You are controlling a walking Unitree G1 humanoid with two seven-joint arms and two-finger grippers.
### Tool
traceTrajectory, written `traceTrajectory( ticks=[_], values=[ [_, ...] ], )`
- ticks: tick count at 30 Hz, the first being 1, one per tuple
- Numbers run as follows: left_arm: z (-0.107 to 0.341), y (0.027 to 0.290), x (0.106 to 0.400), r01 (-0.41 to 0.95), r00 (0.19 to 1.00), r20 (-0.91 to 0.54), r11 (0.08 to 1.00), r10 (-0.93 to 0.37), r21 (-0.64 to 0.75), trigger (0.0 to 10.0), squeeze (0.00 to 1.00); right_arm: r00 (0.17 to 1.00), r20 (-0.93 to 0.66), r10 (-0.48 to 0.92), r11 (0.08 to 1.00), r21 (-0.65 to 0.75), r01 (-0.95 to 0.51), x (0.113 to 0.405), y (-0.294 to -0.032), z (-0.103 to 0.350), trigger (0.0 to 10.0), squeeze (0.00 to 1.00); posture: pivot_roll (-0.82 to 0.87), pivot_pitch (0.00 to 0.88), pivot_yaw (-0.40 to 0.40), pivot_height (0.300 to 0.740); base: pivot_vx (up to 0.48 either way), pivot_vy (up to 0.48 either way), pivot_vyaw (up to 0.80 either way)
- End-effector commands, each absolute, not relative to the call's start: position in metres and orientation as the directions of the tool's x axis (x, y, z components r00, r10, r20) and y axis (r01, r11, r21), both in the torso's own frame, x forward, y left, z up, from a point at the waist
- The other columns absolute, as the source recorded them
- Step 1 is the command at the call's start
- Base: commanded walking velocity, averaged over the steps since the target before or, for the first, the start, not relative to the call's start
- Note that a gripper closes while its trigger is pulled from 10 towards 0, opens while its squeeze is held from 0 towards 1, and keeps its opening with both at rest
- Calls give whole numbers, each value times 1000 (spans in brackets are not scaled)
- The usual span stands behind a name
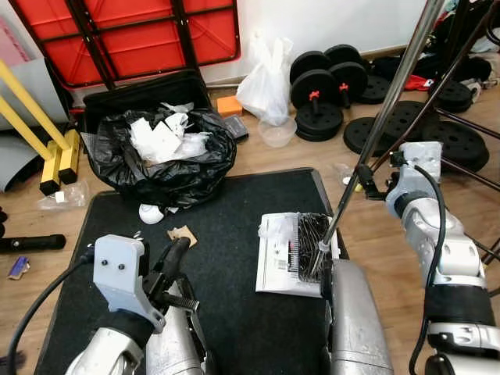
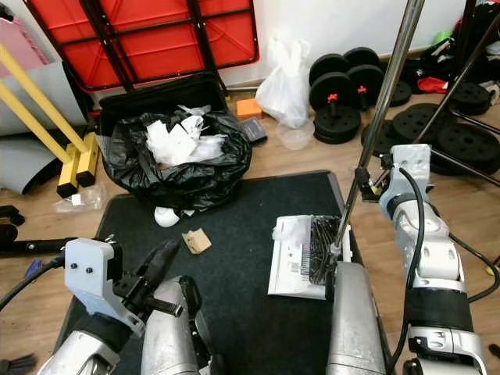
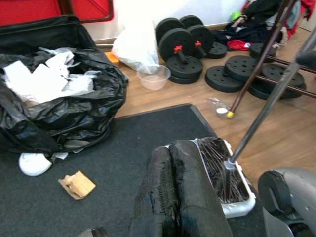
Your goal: Sweep floor
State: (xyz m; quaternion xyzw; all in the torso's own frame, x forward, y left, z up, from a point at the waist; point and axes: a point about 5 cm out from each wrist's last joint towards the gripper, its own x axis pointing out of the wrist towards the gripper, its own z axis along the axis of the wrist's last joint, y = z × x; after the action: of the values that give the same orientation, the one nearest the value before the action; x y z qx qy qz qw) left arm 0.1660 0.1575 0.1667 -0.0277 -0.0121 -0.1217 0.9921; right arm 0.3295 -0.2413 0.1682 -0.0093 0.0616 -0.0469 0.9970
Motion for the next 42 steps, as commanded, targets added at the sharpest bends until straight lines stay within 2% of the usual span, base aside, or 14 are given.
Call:
traceTrajectory(
  ticks=[1, 18, 19, 20, 38, 40, 41, 42],
  values=[
    [166, 155, 162, 282, 959, 13, 957, -282, -60, 10000, 0, 989, -142, -44, 999, 8, 46, 333, -231, 167, 10000, 0, -15, 190, 30, 427, 0, 0, 0],
    [169, 151, 157, 284, 959, 8, 957, -284, -64, 10000, 0, 995, -70, -73, 997, 14, 74, 349, -219, 180, 10000, 0, -4, 199, 11, 427, 0, 0, 0],
    [169, 150, 158, 284, 959, 9, 957, -284, -64, 10000, 0, 996, -51, -72, 997, 18, 73, 351, -218, 182, 3529, 0, -3, 194, 6, 427, 0, 0, 0],
    [169, 150, 158, 284, 959, 10, 957, -284, -64, 10000, 0, 997, -38, -71, 997, 21, 71, 352, -218, 183, 0, 0, -3, 194, 6, 427, 0, 0, 0],
    [168, 147, 159, 294, 956, 17, 953, -293, -80, 10000, 0, 998, -4, -70, 997, 25, 70, 353, -218, 183, 0, 0, -18, 168, 9, 427, 0, 0, 0],
    [168, 147, 160, 295, 956, 18, 952, -294, -83, 10000, 0, 997, 13, -70, 997, 45, 69, 352, -219, 185, 0, 0, -20, 165, 9, 427, 0, 0, 0],
    [167, 147, 161, 296, 955, 20, 951, -295, -84, 10000, 0, 996, 46, -78, 993, 98, 73, 351, -222, 189, 0, 0, -24, 160, 11, 427, 0, 0, 0],
    [167, 148, 162, 297, 955, 21, 951, -296, -86, 10000, 0, 995, 41, -95, 976, 199, 85, 349, -226, 190, 10000, 0, -32, 155, 15, 427, 0, 0, 0]
  ],
)
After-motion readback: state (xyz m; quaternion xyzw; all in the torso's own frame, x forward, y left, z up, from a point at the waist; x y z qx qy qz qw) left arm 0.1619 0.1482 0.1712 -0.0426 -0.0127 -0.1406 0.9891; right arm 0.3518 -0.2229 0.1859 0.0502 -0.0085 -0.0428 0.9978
